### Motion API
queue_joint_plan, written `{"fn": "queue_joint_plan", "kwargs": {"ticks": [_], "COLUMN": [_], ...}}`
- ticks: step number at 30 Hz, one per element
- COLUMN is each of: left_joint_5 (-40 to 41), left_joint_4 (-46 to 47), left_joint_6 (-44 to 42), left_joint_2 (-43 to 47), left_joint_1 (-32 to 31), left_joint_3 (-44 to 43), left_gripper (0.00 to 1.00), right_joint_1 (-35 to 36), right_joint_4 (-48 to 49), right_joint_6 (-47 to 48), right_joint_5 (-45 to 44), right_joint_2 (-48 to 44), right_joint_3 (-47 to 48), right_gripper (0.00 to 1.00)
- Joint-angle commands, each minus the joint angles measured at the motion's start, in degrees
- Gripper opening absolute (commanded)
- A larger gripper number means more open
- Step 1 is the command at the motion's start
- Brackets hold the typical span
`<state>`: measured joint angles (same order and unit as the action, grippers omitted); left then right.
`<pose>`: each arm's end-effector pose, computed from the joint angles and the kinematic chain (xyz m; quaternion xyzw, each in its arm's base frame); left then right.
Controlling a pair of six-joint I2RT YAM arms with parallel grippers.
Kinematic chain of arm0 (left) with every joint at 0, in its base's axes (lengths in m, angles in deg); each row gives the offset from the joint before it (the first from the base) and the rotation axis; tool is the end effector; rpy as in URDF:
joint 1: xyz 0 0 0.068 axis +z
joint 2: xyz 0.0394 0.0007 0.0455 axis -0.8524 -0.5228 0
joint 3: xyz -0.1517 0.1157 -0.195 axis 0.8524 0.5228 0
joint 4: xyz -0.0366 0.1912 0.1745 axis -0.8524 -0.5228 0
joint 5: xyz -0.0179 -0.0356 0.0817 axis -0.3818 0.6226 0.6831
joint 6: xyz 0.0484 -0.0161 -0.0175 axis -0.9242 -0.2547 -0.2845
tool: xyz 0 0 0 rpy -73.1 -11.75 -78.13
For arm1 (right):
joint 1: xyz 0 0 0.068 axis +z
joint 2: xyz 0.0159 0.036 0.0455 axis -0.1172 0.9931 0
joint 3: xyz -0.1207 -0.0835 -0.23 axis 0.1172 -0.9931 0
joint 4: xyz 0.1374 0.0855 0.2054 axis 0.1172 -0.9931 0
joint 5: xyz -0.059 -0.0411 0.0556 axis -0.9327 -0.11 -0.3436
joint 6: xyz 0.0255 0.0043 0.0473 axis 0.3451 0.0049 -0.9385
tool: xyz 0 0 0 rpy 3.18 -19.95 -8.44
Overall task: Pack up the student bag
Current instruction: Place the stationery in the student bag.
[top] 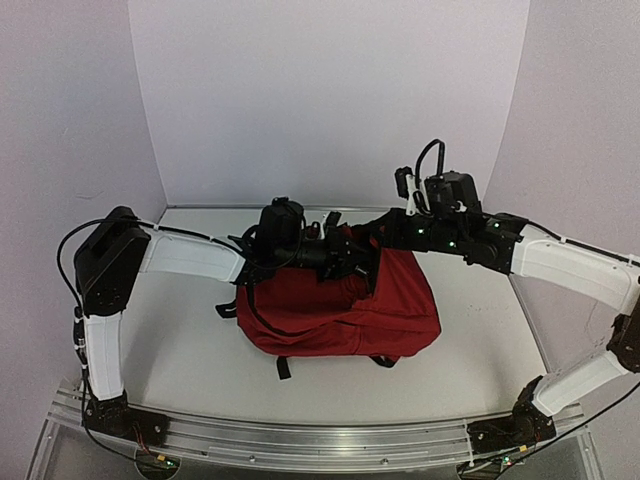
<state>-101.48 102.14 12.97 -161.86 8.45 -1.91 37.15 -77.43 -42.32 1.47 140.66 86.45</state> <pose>0.2806 -0.3661 0.2332 0.0533 0.7583 -0.6415 0.1027 0.2353 0.2294 0.3346 -0.1307 0.8162 0.3508 0.4401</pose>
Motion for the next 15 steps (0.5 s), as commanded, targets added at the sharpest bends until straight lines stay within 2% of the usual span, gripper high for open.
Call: {"fn": "queue_joint_plan", "kwargs": {"ticks": [1,3,5,7,11,14,15], "left_joint_5": [7.93,8.86,10.22,12.28,17.09,19.19,19.35], "left_joint_4": [-2.1,-6.49,-10.06,-15.21,-25.25,-29.31,-30.15], "left_joint_6": [-3.86,-5.7,-8.26,-11.68,-18.6,-21.99,-22.86], "left_joint_2": [-0.85,-1.14,-0.39,1.29,5.81,8.41,9.14], "left_joint_1": [-1.76,-2.05,-2.09,-2.09,-2.12,-2.14,-2.22], "left_joint_3": [-6.75,-7.58,-7.77,-8.09,-7.87,-7.24,-7.1], "left_gripper": [0.0,0.01,0.08,0.19,0.48,0.63,0.65], "right_joint_1": [1.26,1.26,1.3,1.32,1.35,1.27,1.3], "right_joint_4": [7.55,7.55,7.55,7.55,7.55,7.55,7.55], "right_joint_6": [-1.6,-1.73,-1.94,-1.94,-1.9,-1.64,-1.58], "right_joint_5": [-1.42,-2.2,-3.07,-3.49,-4.86,-5.09,-5.0], "right_joint_2": [-3.83,-3.65,-3.6,-3.56,-3.65,-3.41,-3.29], "right_joint_3": [0.99,1.04,0.85,0.56,-0.06,-0.24,-0.24], "right_gripper": [0.0,0.0,0.0,0.0,0.0,0.0,0.0]}}
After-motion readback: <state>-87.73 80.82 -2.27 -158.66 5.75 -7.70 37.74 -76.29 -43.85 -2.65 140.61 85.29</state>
